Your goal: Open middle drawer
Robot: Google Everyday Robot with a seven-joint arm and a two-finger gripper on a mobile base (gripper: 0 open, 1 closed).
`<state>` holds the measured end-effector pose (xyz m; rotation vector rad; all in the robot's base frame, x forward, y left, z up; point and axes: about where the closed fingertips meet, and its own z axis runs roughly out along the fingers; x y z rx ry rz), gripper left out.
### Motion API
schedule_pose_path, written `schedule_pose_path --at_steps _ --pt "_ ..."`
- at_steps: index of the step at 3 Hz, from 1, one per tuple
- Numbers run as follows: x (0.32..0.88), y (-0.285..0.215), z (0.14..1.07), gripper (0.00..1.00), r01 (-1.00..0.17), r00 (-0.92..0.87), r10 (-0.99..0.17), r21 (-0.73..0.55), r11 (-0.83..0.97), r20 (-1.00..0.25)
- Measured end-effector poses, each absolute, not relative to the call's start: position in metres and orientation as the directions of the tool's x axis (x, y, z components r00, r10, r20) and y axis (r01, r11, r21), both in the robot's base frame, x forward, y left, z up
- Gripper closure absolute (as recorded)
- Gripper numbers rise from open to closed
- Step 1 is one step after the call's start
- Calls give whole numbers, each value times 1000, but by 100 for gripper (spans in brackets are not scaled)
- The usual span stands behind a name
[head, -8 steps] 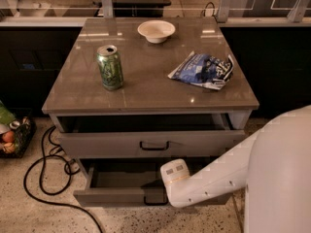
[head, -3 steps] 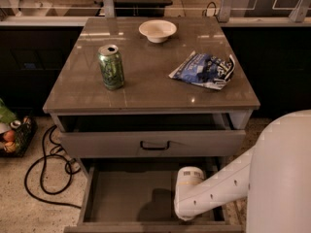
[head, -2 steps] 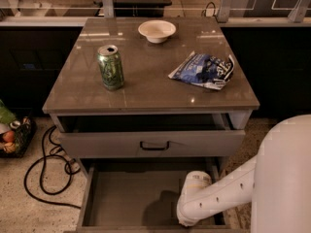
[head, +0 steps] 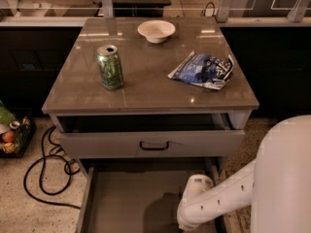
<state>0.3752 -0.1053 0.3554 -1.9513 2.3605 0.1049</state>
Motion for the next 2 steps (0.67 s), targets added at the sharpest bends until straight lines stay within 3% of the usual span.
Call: schedule_pose_path --at_steps 2 --pt "374 -105 354 5 -982 -187 -977 7 187 -102"
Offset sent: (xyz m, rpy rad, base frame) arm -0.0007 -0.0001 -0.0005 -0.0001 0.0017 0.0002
